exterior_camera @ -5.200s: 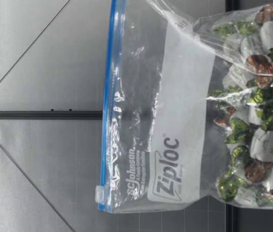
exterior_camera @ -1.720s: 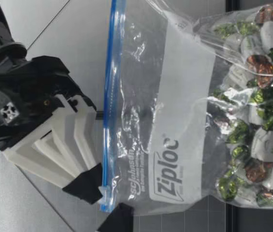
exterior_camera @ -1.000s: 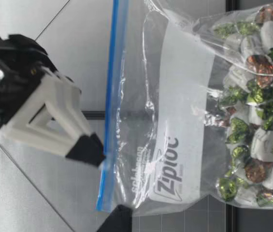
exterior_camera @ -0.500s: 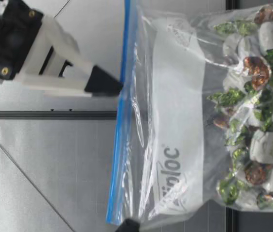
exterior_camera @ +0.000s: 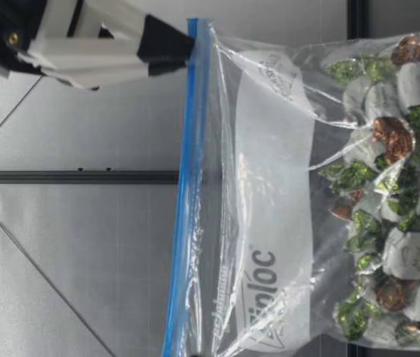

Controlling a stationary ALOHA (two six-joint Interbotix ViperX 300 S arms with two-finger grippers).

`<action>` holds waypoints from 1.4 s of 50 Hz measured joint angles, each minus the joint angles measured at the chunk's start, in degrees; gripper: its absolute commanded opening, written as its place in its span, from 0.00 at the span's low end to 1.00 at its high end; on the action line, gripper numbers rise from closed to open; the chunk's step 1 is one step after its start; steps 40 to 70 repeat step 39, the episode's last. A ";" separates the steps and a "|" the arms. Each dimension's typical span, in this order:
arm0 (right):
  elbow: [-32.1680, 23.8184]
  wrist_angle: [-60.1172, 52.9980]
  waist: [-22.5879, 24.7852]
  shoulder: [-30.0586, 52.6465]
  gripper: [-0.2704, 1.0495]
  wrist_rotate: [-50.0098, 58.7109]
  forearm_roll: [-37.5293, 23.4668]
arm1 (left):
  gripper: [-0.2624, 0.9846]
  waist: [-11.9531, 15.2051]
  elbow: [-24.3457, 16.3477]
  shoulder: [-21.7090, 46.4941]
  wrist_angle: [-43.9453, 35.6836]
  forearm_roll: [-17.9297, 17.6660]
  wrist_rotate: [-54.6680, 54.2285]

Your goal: Slide open the ziploc bag.

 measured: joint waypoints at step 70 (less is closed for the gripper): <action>3.60 -1.76 -0.18 -2.46 0.46 0.53 -0.44 | 0.10 0.09 -0.53 0.26 0.18 0.00 0.26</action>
